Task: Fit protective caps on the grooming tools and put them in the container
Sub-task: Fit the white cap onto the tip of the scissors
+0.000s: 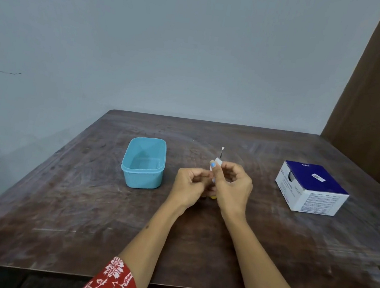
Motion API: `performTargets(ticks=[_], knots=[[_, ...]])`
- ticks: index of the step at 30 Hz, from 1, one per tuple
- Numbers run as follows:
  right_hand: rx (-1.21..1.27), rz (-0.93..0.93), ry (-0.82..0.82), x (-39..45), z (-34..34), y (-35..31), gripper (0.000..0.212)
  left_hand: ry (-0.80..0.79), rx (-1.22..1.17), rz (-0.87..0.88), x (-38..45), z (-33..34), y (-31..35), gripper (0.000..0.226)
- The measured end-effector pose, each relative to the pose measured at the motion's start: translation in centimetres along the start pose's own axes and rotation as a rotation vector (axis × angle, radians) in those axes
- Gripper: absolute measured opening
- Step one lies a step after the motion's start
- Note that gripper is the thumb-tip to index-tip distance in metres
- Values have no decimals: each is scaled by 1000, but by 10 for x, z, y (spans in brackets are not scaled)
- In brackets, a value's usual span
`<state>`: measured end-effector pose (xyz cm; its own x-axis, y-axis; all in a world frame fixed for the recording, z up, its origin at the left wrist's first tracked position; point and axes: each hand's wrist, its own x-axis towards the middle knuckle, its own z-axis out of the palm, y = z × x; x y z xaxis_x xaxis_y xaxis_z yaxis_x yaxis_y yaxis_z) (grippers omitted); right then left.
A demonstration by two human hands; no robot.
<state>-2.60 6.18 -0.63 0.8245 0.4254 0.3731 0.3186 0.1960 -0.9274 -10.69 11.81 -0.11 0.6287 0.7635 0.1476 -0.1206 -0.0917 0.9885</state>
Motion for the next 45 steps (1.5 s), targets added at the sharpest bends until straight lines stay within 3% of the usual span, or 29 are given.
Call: performTargets(ticks=[4, 10, 16, 23, 28, 30, 35, 45], knots=[[66, 29, 84, 1, -3, -3, 14, -90, -94, -71, -2, 2, 2, 14], [67, 84, -60, -2, -1, -4, 19, -24, -135, -40, -1, -1, 2, 11], [184, 112, 181, 5, -7, -8, 21, -185, -125, -154, -4, 3, 3, 10], [160, 153, -34, -1, -4, -6, 20, -57, -157, -79, 0, 0, 3, 9], [191, 113, 185, 4, -7, -9, 17, -208, -93, -175, -4, 2, 3, 7], [228, 124, 180, 6, -8, -9, 15, -172, -88, -150, -4, 3, 2, 10], [159, 164, -50, 0, -2, 0, 14, -4, -72, -11, 0, 2, -1, 10], [120, 177, 17, 15, 6, 5, 19, -28, -90, -53, 6, 0, -11, 8]])
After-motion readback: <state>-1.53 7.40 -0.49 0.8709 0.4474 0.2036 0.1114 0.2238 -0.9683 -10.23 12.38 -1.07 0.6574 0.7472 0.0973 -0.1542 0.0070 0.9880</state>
